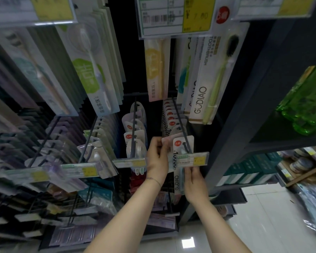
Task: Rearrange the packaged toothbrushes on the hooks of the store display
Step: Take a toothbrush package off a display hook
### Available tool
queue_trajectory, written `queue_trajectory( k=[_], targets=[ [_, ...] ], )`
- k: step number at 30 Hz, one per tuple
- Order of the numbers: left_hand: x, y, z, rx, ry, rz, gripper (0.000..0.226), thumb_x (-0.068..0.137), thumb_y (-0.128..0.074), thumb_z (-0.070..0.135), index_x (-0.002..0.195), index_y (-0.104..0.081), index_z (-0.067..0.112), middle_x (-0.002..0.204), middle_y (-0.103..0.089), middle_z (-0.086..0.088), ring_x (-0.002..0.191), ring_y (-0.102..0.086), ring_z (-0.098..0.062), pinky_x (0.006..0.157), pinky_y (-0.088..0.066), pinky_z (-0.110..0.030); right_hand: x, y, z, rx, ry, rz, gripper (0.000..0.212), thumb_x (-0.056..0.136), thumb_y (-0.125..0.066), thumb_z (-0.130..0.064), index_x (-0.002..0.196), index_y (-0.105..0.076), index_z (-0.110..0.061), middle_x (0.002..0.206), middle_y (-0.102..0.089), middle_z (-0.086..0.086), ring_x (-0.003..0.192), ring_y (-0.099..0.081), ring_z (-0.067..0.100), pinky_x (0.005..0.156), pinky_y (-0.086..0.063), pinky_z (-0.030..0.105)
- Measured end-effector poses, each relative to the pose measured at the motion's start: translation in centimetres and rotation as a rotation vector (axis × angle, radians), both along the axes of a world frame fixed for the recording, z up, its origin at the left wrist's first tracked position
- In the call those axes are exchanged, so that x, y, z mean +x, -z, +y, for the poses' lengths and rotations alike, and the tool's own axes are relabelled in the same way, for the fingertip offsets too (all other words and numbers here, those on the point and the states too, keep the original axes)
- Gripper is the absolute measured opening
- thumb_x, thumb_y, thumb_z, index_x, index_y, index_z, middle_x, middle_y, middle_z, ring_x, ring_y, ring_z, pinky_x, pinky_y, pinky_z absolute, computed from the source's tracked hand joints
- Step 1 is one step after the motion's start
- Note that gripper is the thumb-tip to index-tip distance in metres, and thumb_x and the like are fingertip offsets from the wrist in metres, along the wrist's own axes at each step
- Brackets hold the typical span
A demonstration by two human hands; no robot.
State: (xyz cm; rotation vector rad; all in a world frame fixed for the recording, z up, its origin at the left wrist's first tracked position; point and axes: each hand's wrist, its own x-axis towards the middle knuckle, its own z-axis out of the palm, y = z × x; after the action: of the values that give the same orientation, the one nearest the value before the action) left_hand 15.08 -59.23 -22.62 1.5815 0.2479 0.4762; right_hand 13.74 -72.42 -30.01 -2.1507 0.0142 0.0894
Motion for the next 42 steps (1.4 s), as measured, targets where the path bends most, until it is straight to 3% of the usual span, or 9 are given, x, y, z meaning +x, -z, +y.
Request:
queue_trajectory(
  k=[7,13,17,22,26,29,33,37,42],
  targets=[
    [-2.1,2.2,1.0,0.129,-0.136,0.021,0.003,0.103,-0.050,0.025,0.101,-0.052,0.024,0.093,-0.060,0.000,0.090,-0.061,-0.015,0.082,-0.053,-0.035,0.7,0.0,0.5,0.094,0.022,0.041,0.048,0.103,-0.027,-0.050,0.148,-0.031,-0.034,0.149,-0.045,-0.002,0.134,-0.044,0.020,0.109,-0.035,0.034],
    [-3.9,2.8,1.8,0.065,-0.124,0.101,0.011,0.103,-0.051,0.022,0.101,-0.060,0.016,0.097,-0.064,-0.003,0.097,-0.062,-0.015,0.096,-0.050,-0.034,0.7,-0.9,1.0,0.128,0.084,0.065,0.059,0.098,-0.029,-0.058,0.143,-0.042,-0.023,0.139,-0.051,0.005,0.129,-0.048,0.026,0.106,-0.035,0.033],
    [-5.5,3.0,2.6,0.024,-0.121,0.226,0.021,0.103,-0.052,0.025,0.083,-0.060,0.023,0.085,-0.066,0.003,0.078,-0.061,0.006,0.077,-0.048,-0.021,0.2,-0.9,1.7,0.084,0.146,0.165,0.050,0.103,-0.033,-0.046,0.142,-0.044,-0.016,0.138,-0.050,0.011,0.125,-0.049,0.029,0.094,-0.033,0.028],
    [-7.5,3.8,5.0,0.119,-0.146,0.217,0.015,0.102,-0.052,0.025,0.090,-0.057,0.018,0.089,-0.065,-0.004,0.085,-0.062,-0.011,0.073,-0.048,-0.019,-0.8,-0.6,3.1,-0.064,0.032,0.289,0.039,0.104,-0.035,-0.042,0.125,-0.056,-0.017,0.126,-0.060,0.010,0.103,-0.057,0.024,0.088,-0.047,0.035],
    [-8.9,4.4,7.7,0.263,-0.158,0.167,0.010,0.102,-0.052,0.020,0.093,-0.053,0.020,0.087,-0.063,0.001,0.082,-0.061,-0.010,0.074,-0.050,-0.029,-1.1,-3.1,5.8,0.006,-0.095,0.223,0.029,0.105,-0.041,-0.030,0.122,-0.058,-0.016,0.128,-0.046,0.002,0.107,-0.045,0.015,0.085,-0.036,0.018],
    [-10.1,4.3,9.4,0.319,-0.185,0.165,0.015,0.102,-0.051,0.015,0.094,-0.048,0.028,0.085,-0.060,0.006,0.079,-0.060,-0.005,0.069,-0.047,-0.020,-0.3,-4.7,8.3,0.049,-0.136,0.162,0.029,0.104,-0.043,-0.031,0.130,-0.052,-0.021,0.120,-0.056,-0.002,0.099,-0.044,0.007,0.069,-0.026,-0.003],
    [-11.5,4.5,11.5,0.250,-0.211,0.237,0.017,0.101,-0.053,0.014,0.093,-0.051,0.029,0.091,-0.063,0.001,0.086,-0.062,-0.012,0.079,-0.051,-0.027,0.7,-5.5,11.3,0.169,-0.185,0.088,0.044,0.095,-0.059,-0.033,0.136,-0.045,-0.038,0.129,-0.060,-0.005,0.111,-0.057,0.011,0.098,-0.047,0.031],
    [-12.4,4.3,13.1,0.199,-0.246,0.275,0.010,0.100,-0.055,0.011,0.092,-0.054,0.018,0.084,-0.063,-0.002,0.078,-0.062,-0.016,0.072,-0.051,-0.030,2.8,-3.6,12.8,0.247,-0.180,0.098,0.054,0.068,-0.065,-0.054,0.120,-0.050,-0.051,0.125,-0.061,0.000,0.109,-0.061,0.019,0.100,-0.049,0.043],
    [-13.2,3.7,14.9,0.163,-0.268,0.261,0.010,0.099,-0.055,0.008,0.095,-0.056,0.017,0.091,-0.065,-0.002,0.086,-0.063,-0.015,0.076,-0.052,-0.025,1.3,-5.5,13.8,0.278,-0.136,0.048,0.036,0.084,-0.069,-0.027,0.115,-0.052,-0.023,0.099,-0.058,-0.011,0.087,-0.055,0.005,0.080,-0.041,0.025]
  ],
)
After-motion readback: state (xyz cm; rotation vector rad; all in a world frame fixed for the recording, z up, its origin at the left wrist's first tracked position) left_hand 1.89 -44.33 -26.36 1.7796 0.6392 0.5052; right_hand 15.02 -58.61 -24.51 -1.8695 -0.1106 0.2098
